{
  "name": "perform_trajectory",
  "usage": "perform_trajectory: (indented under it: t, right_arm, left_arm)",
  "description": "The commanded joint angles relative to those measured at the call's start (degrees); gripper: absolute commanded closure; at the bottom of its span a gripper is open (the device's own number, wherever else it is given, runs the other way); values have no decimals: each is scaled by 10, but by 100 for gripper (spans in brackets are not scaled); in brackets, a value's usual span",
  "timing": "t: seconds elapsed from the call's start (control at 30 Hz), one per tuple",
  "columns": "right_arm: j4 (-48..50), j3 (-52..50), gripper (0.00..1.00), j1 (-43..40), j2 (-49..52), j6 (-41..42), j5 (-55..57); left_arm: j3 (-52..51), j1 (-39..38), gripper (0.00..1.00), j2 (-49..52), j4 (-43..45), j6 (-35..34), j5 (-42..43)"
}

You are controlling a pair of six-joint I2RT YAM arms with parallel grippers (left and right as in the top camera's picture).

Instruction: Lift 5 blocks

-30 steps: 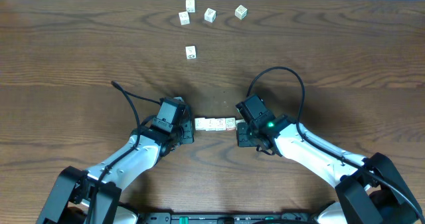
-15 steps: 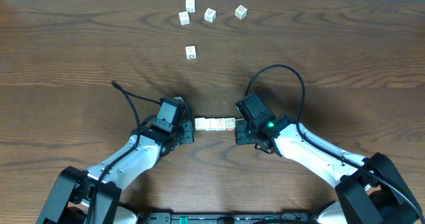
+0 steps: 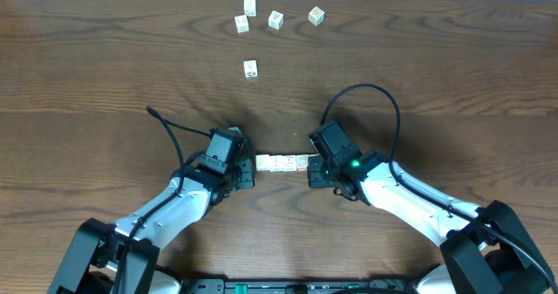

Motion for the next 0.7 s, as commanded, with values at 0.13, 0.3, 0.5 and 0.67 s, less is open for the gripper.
perform_trajectory:
  t: [0.13, 0.3, 0.5, 0.67]
  right_arm:
    - [-1, 1, 99, 4, 2, -8, 1]
    - [-37, 1, 99, 5, 0, -7, 18]
    - [-116, 3, 99, 3, -35, 4, 89]
    - [-99, 3, 99, -19, -40, -19, 113]
  left_arm:
    - [-3, -1, 93, -5, -4, 8, -8]
    - [-3, -1, 93, -5, -4, 8, -8]
    - [-3, -1, 92, -5, 7, 12, -7]
    - [-3, -1, 93, -5, 40, 12, -4]
